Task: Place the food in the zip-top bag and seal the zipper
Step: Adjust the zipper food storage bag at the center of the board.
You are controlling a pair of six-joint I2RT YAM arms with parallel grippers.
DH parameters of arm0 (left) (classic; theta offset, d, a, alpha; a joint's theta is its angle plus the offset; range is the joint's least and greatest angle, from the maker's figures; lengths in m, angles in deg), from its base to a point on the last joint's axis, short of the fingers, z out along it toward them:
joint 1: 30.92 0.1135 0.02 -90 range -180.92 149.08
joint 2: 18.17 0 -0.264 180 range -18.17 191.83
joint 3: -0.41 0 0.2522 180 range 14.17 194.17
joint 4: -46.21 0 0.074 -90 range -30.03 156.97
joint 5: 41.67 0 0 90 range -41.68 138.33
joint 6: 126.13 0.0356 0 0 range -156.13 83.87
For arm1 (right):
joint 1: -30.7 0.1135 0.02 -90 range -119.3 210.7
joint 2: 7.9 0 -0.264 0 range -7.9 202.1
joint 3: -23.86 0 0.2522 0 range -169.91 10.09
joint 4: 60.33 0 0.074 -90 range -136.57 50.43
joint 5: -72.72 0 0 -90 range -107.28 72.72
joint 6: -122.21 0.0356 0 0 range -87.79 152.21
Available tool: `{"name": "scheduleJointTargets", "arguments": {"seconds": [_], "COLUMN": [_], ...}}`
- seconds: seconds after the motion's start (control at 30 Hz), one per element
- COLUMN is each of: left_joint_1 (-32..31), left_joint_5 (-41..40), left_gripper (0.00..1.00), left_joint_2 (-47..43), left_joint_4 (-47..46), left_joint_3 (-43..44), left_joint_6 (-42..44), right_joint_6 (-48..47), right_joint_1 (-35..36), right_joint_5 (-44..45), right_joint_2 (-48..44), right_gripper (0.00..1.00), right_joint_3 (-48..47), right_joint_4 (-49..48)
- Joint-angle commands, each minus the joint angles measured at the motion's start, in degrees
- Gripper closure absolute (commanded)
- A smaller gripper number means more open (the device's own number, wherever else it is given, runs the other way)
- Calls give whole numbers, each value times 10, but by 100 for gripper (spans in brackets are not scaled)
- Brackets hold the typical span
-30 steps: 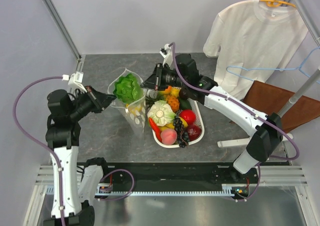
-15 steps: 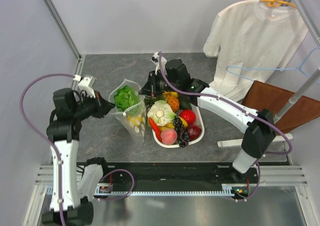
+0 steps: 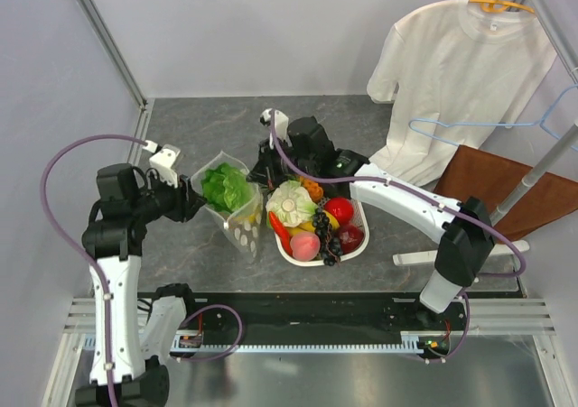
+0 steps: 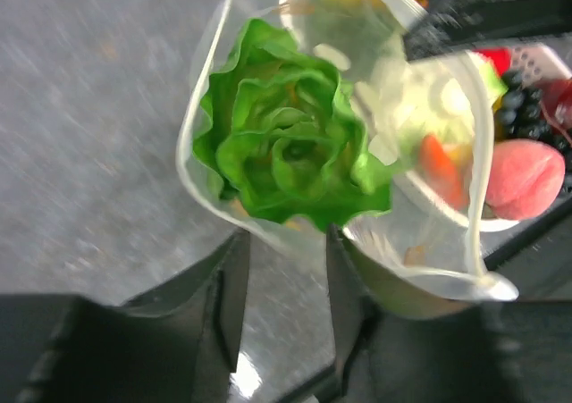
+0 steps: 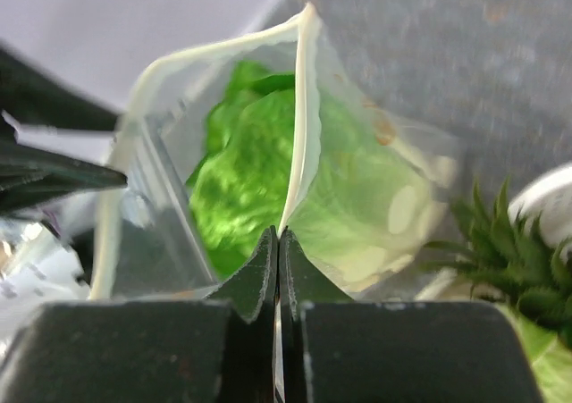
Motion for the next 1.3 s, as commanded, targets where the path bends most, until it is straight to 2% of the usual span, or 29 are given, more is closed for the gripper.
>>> {"name": "scheduleJointTargets", "arguments": {"seconds": [0.0,0.2,0.3,0.43,0.6,0.63,0.77,0.8,0.97,1.0,1.07,1.17,1.27], "left_joint_1": [0,0,0,0,0,0,0,0,0,0,0,1,-1], "left_joint_5": [-19,3,-28,-63,-70,-64,-37,-34,-21,-21,-5,72,95], "left_gripper": [50,22,22,31,35,39,44,50,65,79,98,98,98], "left_joint_2": [59,80,102,134,165,173,195,193,183,181,171,139,125], "left_joint_4": [32,7,-9,-15,-24,-20,-2,-1,15,18,32,44,45], "left_joint_3": [-23,14,41,64,80,85,86,79,57,61,94,163,218], "left_joint_6": [19,-28,-45,-48,-26,-22,-2,3,22,24,19,-4,-34], "right_joint_6": [-40,-50,-54,-57,-63,-63,-63,-63,-56,-54,-47,-34,-11], "right_joint_1": [5,5,5,6,5,5,4,5,4,3,3,3,-1], "right_joint_5": [8,10,10,10,10,11,9,9,7,4,0,-9,-19], "right_joint_2": [14,-2,-3,-7,-11,-11,-10,-10,-7,-6,-6,-4,-10], "right_gripper": [100,100,100,100,100,100,100,100,100,100,100,100,100], "right_joint_3": [53,36,32,33,36,36,36,36,37,37,27,-25,-76], "right_joint_4": [24,5,7,7,6,5,6,5,5,3,2,2,-8]}}
